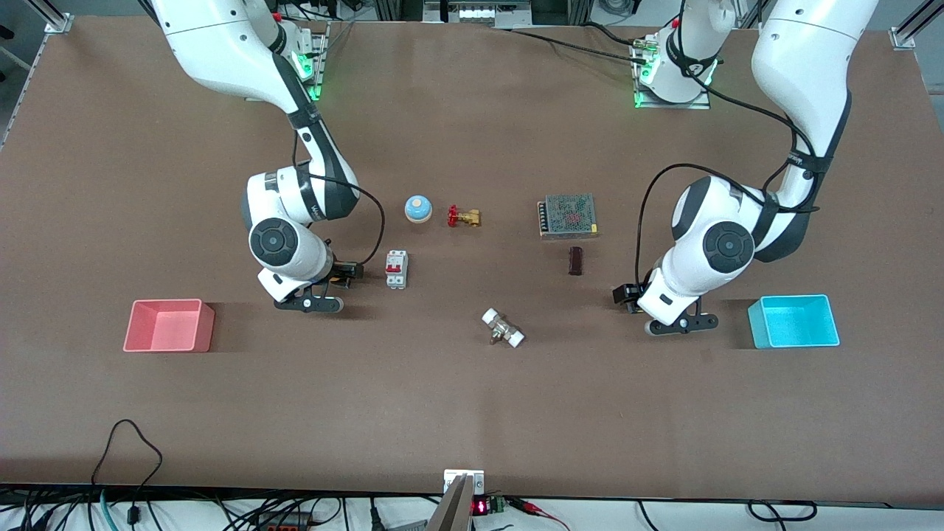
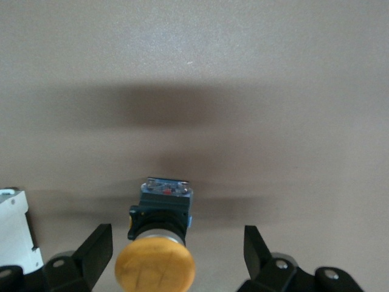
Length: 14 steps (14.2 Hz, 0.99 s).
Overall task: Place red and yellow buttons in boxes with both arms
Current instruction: 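Close the right gripper on yellow button while left gripper grips red button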
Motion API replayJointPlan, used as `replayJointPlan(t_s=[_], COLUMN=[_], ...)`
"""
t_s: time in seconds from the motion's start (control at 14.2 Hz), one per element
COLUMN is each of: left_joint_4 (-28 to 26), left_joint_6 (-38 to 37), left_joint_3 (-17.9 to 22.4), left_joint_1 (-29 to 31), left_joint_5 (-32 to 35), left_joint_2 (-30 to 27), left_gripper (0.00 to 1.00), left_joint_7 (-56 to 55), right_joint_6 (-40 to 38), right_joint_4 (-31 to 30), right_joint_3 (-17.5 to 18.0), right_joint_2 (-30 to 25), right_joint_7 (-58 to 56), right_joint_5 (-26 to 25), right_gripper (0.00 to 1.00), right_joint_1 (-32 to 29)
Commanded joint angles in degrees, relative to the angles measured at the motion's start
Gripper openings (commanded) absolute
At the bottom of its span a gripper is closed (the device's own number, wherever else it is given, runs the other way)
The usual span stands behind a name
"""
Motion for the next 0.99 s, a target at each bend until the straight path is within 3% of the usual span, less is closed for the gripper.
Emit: replayJointPlan(t_s=[0.0, 0.21, 0.42, 0.71, 0.92], left_joint_4=[-1.93, -2.37, -2.37, -2.28, -2.28], left_joint_6=[2.41, 2.50, 2.50, 2.67, 2.67], left_joint_3=[0.58, 0.58, 0.67, 0.76, 0.67], left_joint_1=[-0.30, -0.21, -0.21, -0.03, -0.03], left_joint_5=[1.55, 3.04, 3.04, 3.75, 3.75], left_joint_2=[-0.43, -0.25, 0.01, 0.10, 0.10], left_gripper=[0.99, 0.97, 0.93, 0.82, 0.74], left_joint_7=[-1.39, -1.57, -1.66, -1.74, -1.83], right_joint_6=[0.83, 1.09, 1.80, 1.71, 1.44], right_joint_4=[-0.17, 0.18, 0.10, 0.10, 0.18], right_joint_3=[0.01, 0.01, 0.01, 0.01, 0.01], right_joint_2=[-0.17, -0.08, 0.36, 0.36, 0.27], right_joint_7=[0.58, -0.12, -0.13, -0.13, 0.22], right_joint_5=[3.64, 3.65, 3.74, 3.74, 3.74], right_gripper=[0.85, 0.76, 0.75, 0.38, 0.16], right_joint_1=[0.22, 0.04, 0.13, -0.05, 0.04])
